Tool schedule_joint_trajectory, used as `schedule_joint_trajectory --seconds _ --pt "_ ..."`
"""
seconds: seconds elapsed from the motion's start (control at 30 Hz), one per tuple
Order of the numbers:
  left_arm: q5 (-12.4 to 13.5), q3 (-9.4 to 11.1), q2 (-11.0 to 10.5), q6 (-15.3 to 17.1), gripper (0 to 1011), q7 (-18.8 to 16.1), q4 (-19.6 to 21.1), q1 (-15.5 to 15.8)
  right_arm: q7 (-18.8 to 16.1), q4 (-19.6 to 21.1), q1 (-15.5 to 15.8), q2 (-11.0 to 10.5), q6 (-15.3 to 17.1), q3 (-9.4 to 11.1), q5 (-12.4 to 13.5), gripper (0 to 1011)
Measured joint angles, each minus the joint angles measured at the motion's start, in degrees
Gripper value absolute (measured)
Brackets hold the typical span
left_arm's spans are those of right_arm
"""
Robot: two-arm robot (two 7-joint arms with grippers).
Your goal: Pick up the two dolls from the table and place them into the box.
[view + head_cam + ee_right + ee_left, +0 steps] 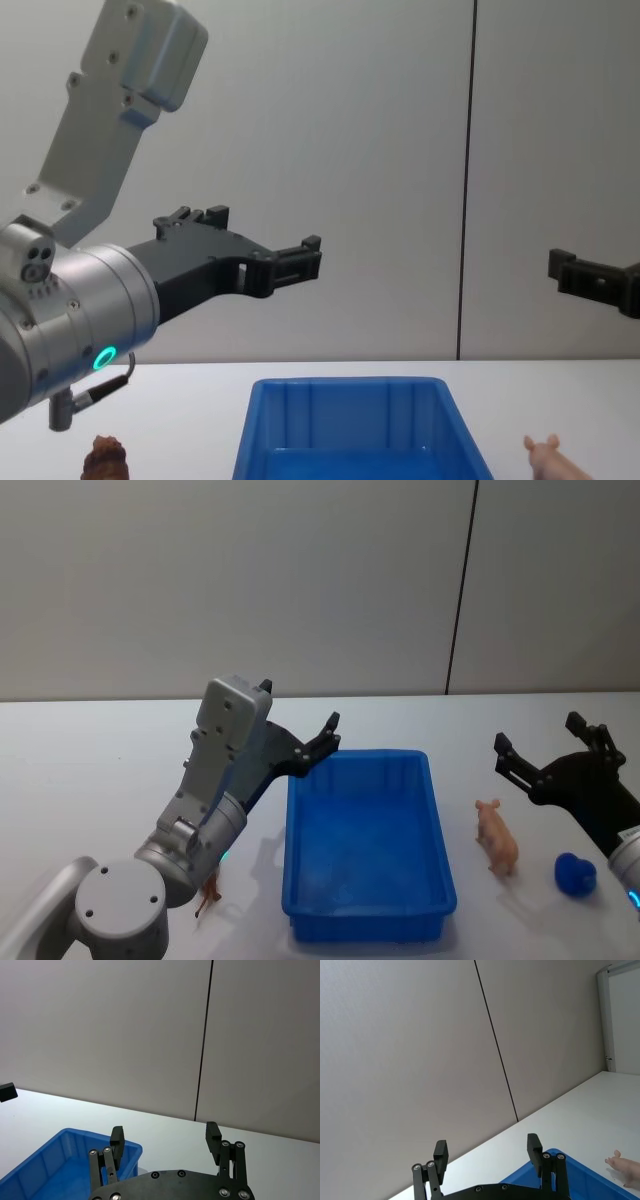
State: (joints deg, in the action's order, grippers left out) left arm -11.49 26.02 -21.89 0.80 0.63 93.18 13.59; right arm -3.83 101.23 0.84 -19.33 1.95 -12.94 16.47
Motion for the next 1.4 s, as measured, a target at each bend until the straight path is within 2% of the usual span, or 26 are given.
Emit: schedule_joint_trajectory --seconds 0.87,1.4 --pt "0.0 0.0 0.0 0.0 1001 0.0 0.0 0.0 -0.38 -0.26 0.11 -0.36 0.23 0.27 0.1 1001" --pt "0.0 0.0 0.0 0.0 1001 -0.01 0.0 0.0 -4.48 -2.97 2.08 -5.22 3.57 3.2 1.37 1001"
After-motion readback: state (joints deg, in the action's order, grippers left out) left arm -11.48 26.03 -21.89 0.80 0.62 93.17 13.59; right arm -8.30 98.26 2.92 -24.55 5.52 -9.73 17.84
